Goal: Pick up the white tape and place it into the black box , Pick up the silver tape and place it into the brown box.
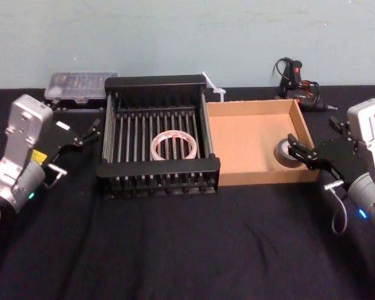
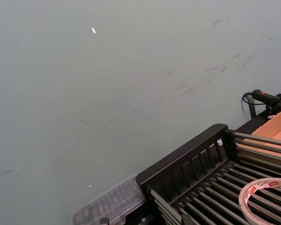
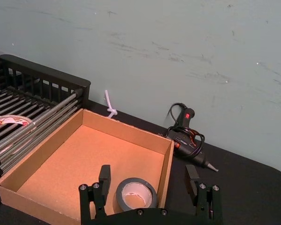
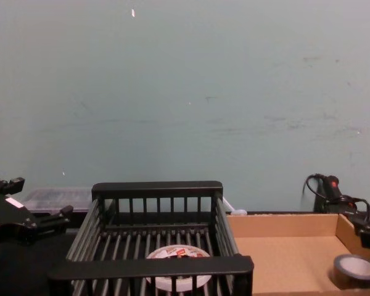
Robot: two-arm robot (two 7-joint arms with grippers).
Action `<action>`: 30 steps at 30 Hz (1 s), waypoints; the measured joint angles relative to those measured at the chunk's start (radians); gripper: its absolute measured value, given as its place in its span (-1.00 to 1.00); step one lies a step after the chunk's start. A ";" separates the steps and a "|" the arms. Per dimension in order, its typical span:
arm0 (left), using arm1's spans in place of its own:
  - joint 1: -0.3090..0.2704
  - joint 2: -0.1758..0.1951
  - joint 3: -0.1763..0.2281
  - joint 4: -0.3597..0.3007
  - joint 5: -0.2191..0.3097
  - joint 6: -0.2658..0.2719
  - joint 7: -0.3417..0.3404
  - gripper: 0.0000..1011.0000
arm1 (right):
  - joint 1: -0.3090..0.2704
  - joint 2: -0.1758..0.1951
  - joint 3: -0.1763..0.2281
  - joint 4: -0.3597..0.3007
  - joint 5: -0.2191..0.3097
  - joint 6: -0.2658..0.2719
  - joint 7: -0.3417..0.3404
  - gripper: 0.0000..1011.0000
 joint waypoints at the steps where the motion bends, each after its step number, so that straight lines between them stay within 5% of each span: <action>1: 0.000 0.000 0.000 0.000 0.000 0.000 0.000 0.98 | 0.000 0.000 0.000 0.000 0.000 0.000 0.000 0.98; 30: 0.000 0.000 0.000 0.000 0.000 0.000 0.000 0.98 | 0.001 0.001 -0.001 0.000 0.000 0.000 0.000 0.98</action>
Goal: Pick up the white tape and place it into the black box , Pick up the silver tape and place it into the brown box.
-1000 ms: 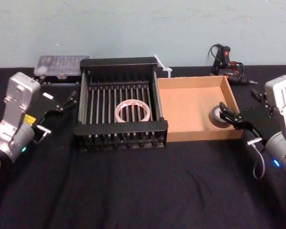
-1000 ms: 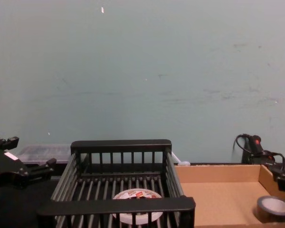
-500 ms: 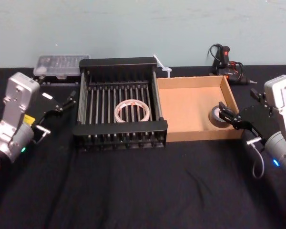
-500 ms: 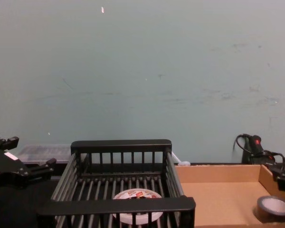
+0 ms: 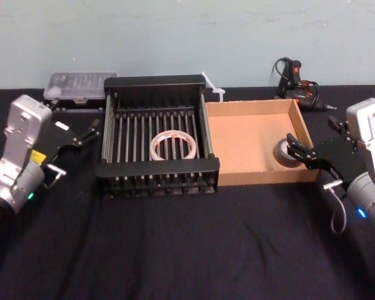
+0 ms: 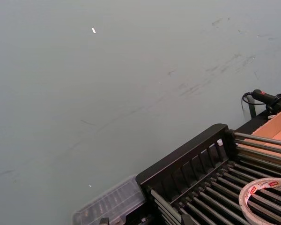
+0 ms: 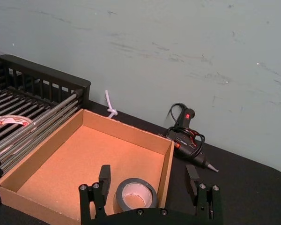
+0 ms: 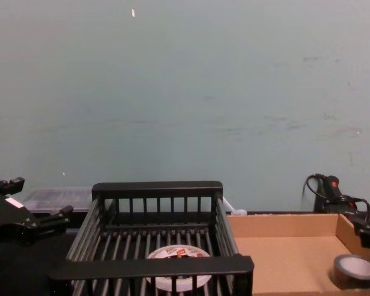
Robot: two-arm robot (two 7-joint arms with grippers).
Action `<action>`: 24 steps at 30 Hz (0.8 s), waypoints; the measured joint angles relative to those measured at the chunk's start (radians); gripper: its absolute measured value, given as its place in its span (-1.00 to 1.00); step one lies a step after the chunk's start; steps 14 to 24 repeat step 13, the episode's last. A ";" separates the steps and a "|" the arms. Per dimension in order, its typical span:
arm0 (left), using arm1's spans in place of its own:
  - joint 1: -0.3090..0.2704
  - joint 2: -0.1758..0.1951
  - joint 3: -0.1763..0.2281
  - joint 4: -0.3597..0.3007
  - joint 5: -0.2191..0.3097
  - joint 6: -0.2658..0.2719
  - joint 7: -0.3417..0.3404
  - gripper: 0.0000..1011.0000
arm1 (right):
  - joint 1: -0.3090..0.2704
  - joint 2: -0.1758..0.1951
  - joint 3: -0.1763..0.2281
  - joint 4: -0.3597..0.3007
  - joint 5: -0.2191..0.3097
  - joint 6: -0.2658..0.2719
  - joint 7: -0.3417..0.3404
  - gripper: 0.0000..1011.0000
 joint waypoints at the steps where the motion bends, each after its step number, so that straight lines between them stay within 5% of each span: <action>1: 0.000 0.000 0.000 0.000 0.000 0.000 0.000 0.98 | 0.000 0.000 0.000 0.000 0.000 0.000 0.000 0.98; 24: 0.000 0.000 0.000 0.000 0.000 0.000 0.000 0.98 | 0.000 0.000 0.000 0.000 0.000 0.000 0.000 0.98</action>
